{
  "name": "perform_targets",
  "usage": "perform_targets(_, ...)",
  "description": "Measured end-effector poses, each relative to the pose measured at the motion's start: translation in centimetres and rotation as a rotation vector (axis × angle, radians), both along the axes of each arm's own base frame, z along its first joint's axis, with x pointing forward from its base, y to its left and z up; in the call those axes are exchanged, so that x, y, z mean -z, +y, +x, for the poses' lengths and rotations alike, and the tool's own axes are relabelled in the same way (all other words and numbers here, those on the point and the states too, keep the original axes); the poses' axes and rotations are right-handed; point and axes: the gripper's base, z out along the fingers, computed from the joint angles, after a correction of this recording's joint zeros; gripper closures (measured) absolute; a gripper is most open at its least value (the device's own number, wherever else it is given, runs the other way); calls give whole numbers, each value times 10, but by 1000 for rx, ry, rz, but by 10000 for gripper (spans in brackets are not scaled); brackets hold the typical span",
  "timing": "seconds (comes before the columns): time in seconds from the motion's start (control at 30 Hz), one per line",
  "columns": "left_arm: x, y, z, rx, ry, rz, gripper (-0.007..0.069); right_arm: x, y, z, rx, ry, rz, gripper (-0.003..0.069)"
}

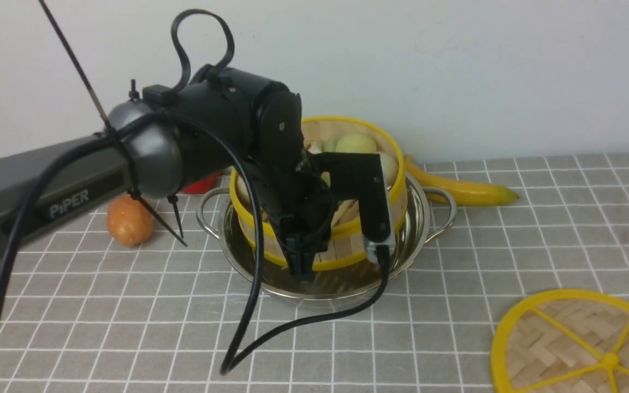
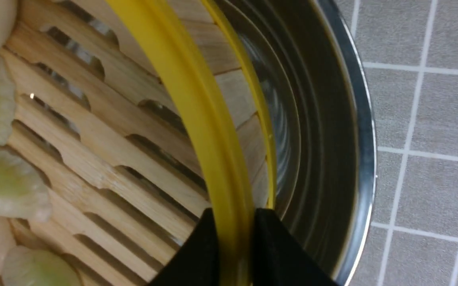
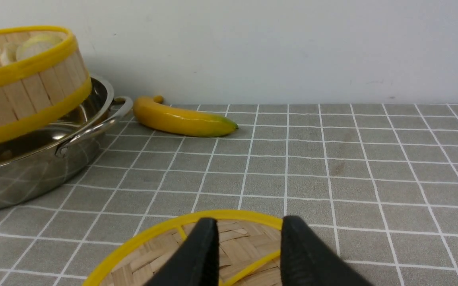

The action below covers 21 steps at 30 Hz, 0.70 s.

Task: Place the steamer in the pot on the grey tablecloth, and put the lid on the steamer.
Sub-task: 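Place the bamboo steamer basket with dumplings into the steel pot with the left gripper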

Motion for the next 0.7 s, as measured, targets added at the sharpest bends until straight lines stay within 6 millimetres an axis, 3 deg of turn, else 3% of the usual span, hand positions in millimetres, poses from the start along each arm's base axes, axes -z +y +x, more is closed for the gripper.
perform_targets(0.2, 24, -4, 5, -18, 56, 21, 543, 0, 0, 0, 0, 0, 0, 416)
perform_targets(0.53, 35, -6, 7, -53, 88, 4, 539, 0, 0, 0, 0, 0, 0, 416)
perform_targets(0.67, 36, -8, 7, -61, 100, -15, 479, 0, 0, 0, 0, 0, 0, 416)
perform_targets(0.7, 36, -8, 7, -63, 98, -18, 412, 0, 0, 0, 0, 0, 0, 416)
